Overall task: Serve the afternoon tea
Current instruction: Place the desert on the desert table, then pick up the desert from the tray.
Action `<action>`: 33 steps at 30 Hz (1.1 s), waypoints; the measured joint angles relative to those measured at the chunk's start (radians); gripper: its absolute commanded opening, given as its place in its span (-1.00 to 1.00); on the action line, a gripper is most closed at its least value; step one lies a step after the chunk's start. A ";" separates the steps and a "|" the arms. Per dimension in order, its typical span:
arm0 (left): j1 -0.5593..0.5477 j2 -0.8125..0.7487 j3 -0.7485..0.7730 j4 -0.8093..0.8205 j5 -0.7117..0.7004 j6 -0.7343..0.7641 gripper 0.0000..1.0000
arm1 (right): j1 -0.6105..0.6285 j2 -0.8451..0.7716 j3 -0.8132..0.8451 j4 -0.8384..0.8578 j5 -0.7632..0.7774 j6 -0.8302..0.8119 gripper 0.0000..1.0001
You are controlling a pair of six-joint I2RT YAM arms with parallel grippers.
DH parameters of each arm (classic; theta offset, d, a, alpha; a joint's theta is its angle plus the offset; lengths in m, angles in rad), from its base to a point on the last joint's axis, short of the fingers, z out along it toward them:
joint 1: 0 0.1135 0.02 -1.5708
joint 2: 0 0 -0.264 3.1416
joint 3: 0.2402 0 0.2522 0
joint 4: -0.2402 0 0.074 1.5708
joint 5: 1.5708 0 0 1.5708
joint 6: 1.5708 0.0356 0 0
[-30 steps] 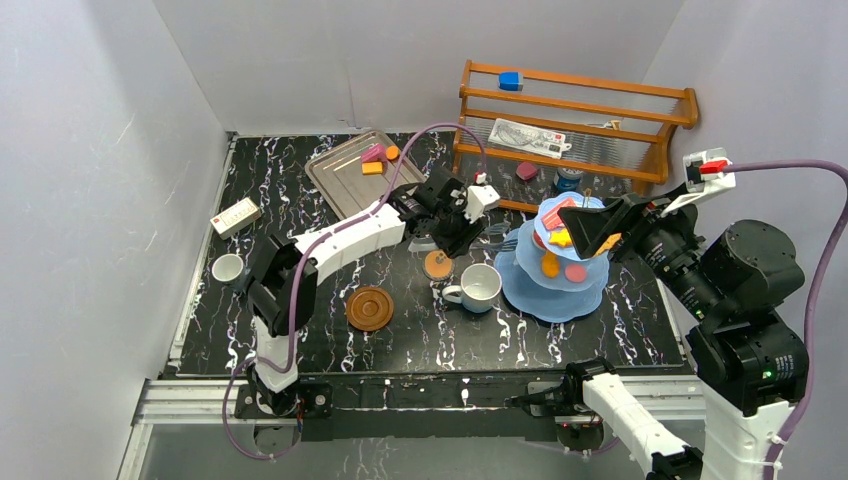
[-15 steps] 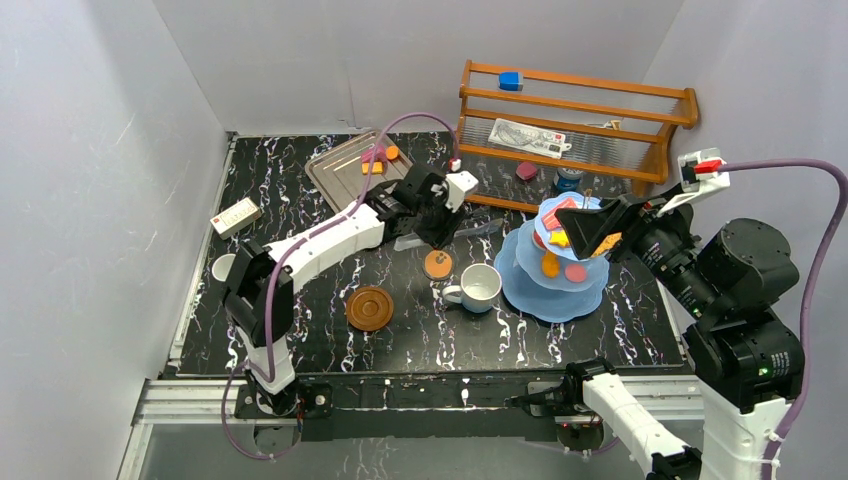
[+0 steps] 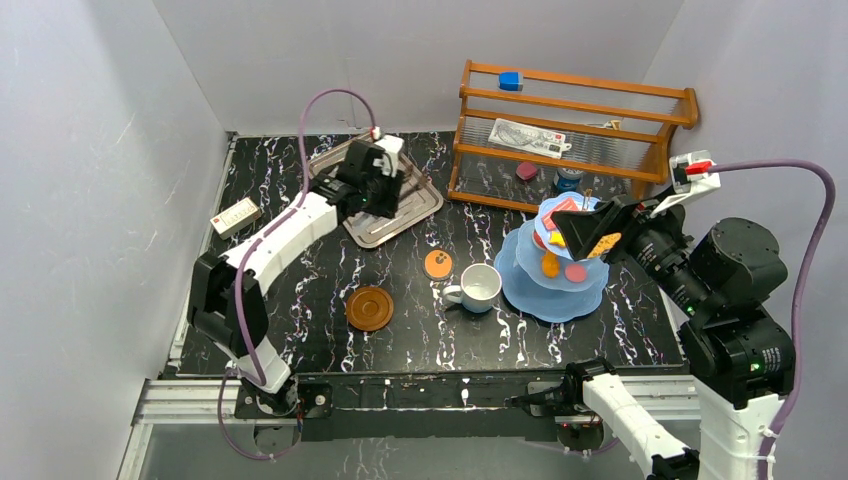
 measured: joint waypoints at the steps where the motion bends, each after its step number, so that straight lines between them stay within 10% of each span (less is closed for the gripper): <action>1: 0.021 -0.010 -0.002 -0.006 -0.014 -0.010 -0.14 | 0.000 -0.002 -0.001 0.001 0.000 0.000 0.97; 33: 0.365 0.179 0.138 -0.023 0.085 -0.033 -0.07 | 0.000 -0.010 -0.034 0.025 -0.003 0.015 0.97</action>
